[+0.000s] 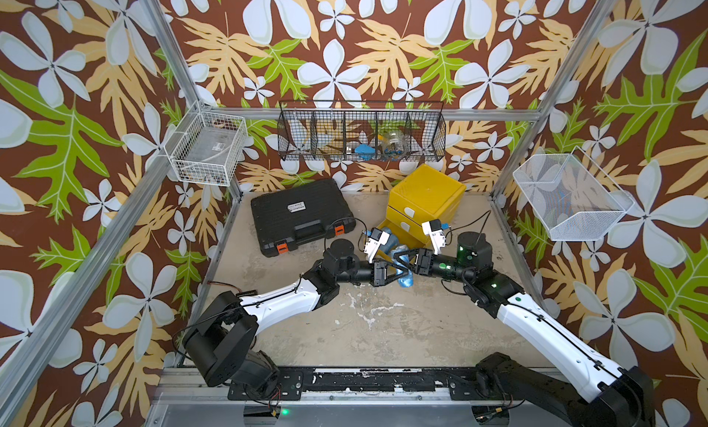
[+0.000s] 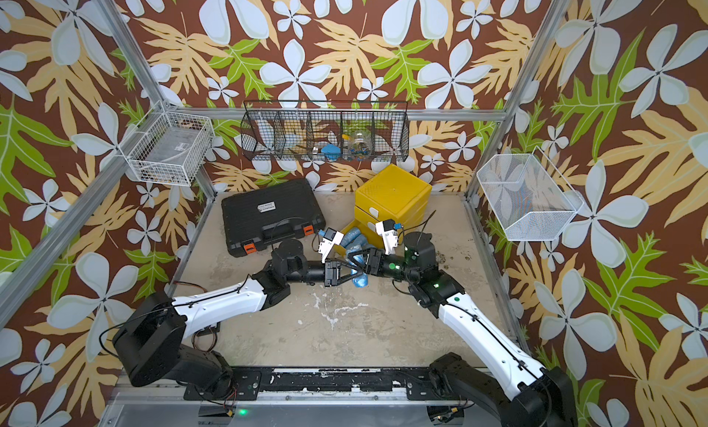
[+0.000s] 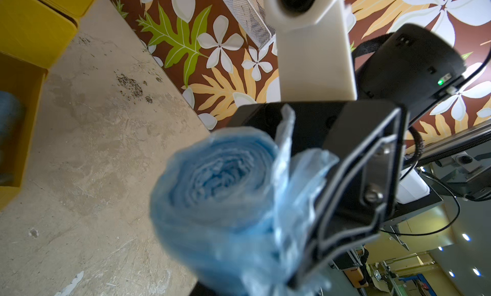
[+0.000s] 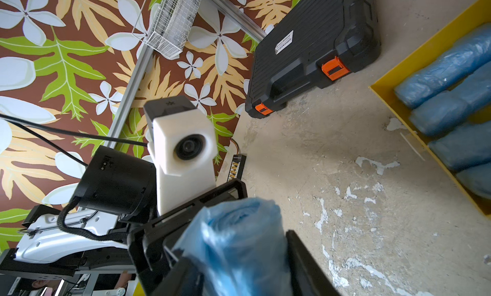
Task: Sort the rolls of trash bags by color and place them into the drawer
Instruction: Pick up the roll of trash bags from the center of the board, then place the roll of trash bags in the drawer.
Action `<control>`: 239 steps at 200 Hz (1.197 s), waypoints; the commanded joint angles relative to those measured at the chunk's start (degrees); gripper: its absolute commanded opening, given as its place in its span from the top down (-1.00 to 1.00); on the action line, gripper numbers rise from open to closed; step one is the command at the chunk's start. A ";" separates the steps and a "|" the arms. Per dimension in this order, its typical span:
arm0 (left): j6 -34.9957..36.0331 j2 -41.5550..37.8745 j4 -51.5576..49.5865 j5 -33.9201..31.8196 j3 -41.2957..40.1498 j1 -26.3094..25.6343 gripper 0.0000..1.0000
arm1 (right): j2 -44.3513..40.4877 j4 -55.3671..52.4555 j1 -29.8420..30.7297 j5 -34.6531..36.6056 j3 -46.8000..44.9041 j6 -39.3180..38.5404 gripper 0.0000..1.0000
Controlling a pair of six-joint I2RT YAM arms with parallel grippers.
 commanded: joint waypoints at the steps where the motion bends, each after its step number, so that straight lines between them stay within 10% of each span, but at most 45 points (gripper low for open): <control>1: 7.53 -0.02 -9.25 -0.87 3.04 0.00 0.70 | -0.86 -3.77 -0.93 5.03 3.07 -5.58 -0.40; 91: 37.80 15.73 -48.36 -23.60 30.79 2.86 0.70 | -6.20 -11.36 -19.28 5.33 1.40 -14.50 -0.63; 155: 45.36 29.49 -48.85 -37.14 42.88 2.86 0.70 | -6.56 -10.20 -19.85 3.72 -1.89 -14.87 -0.61; 239: 47.52 38.20 -48.50 -38.62 47.88 2.86 0.59 | -6.06 -10.68 -20.42 2.12 -2.64 -15.98 -0.59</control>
